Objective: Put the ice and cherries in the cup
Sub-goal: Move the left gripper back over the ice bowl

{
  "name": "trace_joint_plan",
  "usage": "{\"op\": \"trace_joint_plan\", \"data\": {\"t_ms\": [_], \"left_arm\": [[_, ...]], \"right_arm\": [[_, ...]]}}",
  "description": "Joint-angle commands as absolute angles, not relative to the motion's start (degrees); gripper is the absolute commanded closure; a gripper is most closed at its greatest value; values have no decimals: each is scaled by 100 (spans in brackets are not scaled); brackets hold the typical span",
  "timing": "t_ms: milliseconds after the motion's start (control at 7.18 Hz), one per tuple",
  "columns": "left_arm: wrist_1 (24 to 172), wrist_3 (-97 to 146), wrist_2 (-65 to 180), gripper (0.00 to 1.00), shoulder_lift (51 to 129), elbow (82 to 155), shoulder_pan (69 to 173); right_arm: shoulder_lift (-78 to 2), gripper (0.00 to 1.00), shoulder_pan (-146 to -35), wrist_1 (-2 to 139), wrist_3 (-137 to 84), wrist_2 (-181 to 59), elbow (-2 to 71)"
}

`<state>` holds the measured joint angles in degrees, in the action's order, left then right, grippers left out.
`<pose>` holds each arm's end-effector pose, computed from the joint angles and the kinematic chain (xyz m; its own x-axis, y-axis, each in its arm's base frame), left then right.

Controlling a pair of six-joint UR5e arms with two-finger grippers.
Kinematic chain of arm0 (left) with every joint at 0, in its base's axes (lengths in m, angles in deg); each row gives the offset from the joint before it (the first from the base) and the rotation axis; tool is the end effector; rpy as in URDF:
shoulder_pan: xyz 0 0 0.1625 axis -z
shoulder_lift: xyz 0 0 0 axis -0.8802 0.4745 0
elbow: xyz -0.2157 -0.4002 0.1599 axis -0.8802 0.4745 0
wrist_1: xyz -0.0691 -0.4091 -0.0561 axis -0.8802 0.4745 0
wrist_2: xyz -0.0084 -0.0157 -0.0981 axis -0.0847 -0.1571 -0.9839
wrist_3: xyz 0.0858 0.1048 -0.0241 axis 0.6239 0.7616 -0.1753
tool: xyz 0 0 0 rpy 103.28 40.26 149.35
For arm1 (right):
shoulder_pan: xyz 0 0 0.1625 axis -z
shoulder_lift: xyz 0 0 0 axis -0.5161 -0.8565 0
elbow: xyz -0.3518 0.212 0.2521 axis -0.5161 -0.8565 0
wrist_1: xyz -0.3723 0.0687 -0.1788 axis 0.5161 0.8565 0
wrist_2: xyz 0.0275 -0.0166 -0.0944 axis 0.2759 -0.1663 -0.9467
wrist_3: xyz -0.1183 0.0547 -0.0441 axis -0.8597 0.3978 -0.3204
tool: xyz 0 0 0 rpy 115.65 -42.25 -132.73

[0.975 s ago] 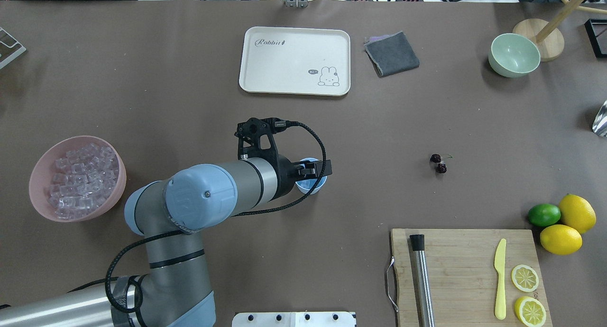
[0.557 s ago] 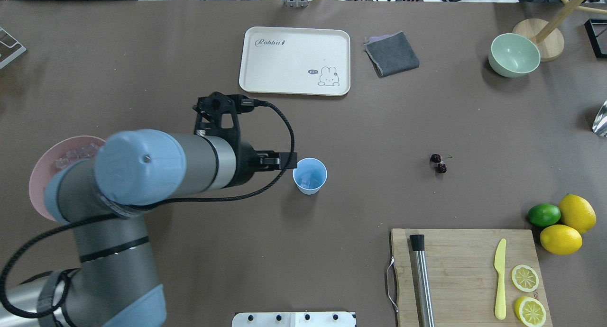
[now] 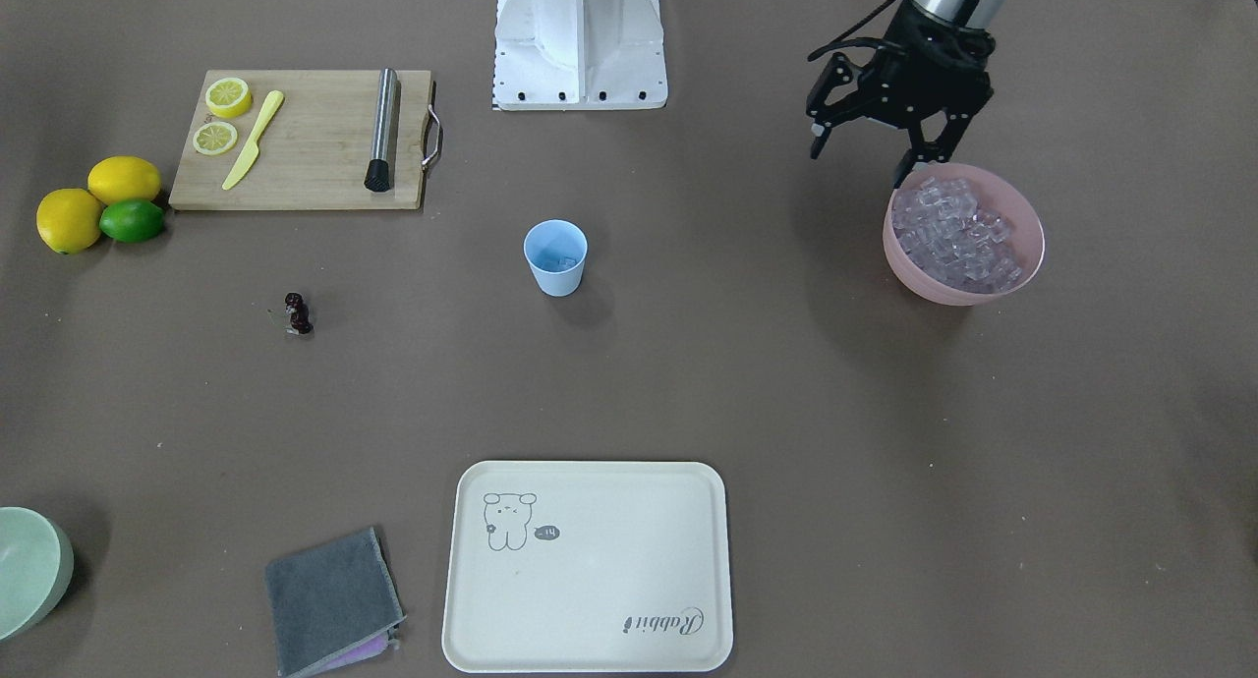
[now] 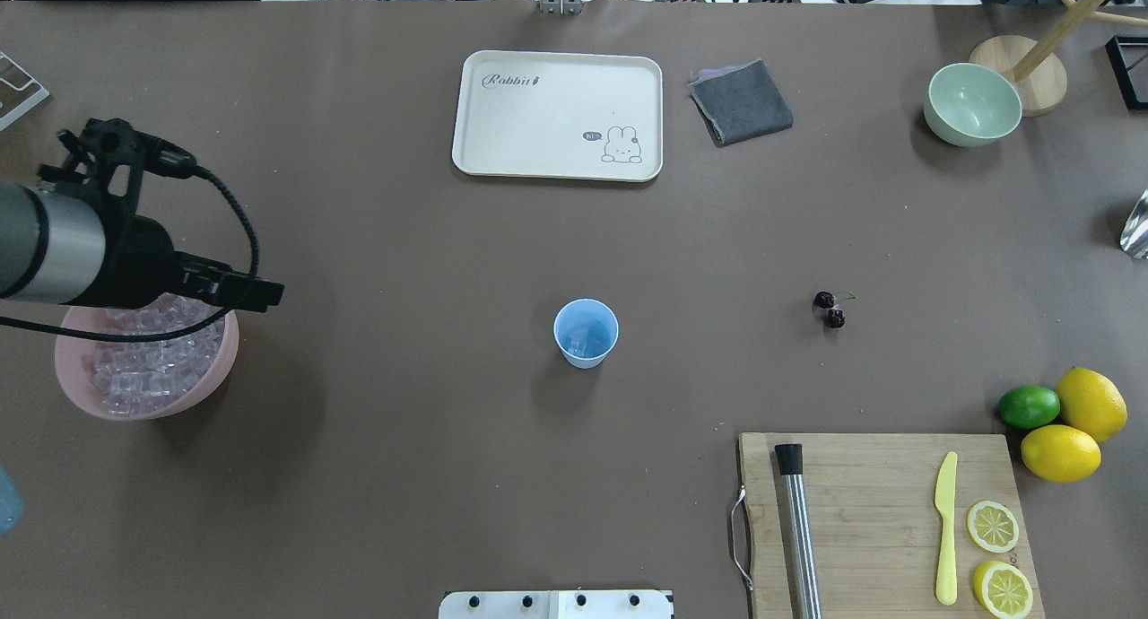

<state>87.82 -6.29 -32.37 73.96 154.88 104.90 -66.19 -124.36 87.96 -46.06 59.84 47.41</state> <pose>0.3006 -0.3963 0.3710 0.5728 0.3584 -0.7372 0.0145 0.8948 0.4463 0.0468 -0.4288 0.6623 0.5915 -0.0447 0.8050 -0.0279 0.9967 0.0759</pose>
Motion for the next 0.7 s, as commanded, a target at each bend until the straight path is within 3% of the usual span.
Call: {"op": "trace_joint_plan", "data": {"t_ms": [0,557], "left_arm": [[9207,-495,-3490,3,6895,15103,10798],[9233,-669,-3508,3,6684,14713,10860]], "right_arm": [[-6602,0,-12415,8799,-4603,5987,4742],[-6576,0,-12380,8790,-4603,5996,4742]]}}
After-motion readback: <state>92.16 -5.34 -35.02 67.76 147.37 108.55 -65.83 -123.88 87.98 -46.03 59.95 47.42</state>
